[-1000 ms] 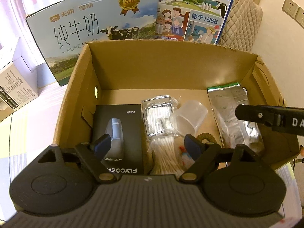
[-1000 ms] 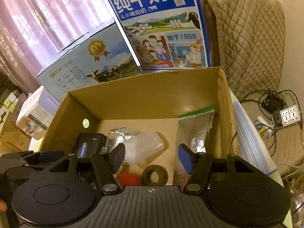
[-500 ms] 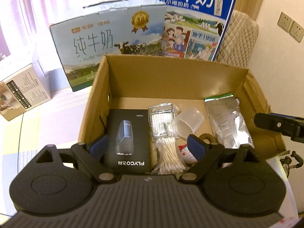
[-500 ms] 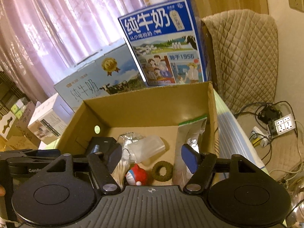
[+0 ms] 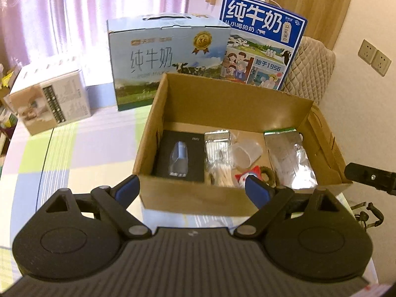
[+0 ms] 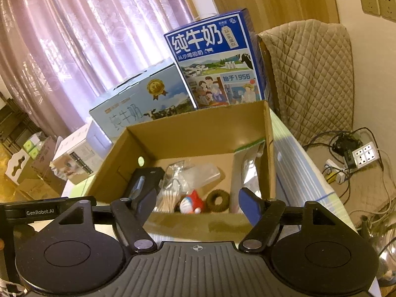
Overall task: Organize objects
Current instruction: 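Withdraw both open tools from the cardboard box back over the table, then lower the left tool onto the white square night light and close on it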
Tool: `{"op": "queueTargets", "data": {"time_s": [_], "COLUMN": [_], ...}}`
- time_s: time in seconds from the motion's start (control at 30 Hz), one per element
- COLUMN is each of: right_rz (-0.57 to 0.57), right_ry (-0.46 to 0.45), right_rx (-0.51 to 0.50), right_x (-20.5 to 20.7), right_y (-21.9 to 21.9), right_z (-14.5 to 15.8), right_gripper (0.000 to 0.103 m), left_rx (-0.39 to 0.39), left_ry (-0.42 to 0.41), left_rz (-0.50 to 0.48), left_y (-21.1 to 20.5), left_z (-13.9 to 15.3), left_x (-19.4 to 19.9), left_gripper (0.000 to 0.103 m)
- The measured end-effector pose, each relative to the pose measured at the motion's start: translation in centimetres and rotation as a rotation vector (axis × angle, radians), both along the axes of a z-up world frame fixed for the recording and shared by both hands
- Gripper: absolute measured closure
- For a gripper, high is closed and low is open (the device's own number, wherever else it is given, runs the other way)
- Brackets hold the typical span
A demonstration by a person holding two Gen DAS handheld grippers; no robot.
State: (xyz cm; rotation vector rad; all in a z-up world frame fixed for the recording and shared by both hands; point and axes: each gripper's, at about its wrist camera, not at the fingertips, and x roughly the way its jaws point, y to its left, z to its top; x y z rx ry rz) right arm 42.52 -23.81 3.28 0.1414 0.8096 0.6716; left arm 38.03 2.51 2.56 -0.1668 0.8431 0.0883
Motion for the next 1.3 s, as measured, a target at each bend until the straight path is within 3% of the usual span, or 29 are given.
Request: {"op": "queueTargets", "data": {"time_s": [0.57,1.07,1.3], "right_rz": [0.014,-0.026,-0.039], "right_ry": [0.016,0.101,0.113], "right_rx": [-0.059,-0.159,-0.191], "right_x": [-5.4,-8.7,-8.8], "right_y": [-0.8,-2.2,-2.5], "right_z": [-1.3,-6.2,-7.4], "right_gripper": [0.030,0.030,0.030], "left_rx": [-0.025,-0.024,-0.014], "left_ry": [0.039,0.113,0.098], "left_rz": [-0.020,-0.093,-0.156], "left_y": [-0.9,-2.3,-2.9], "left_z": [-1.8,-6.2,-7.4], "left_x": [-6.0,-9.0,-8.9], "left_gripper": [0.013,0.013,0.010]}}
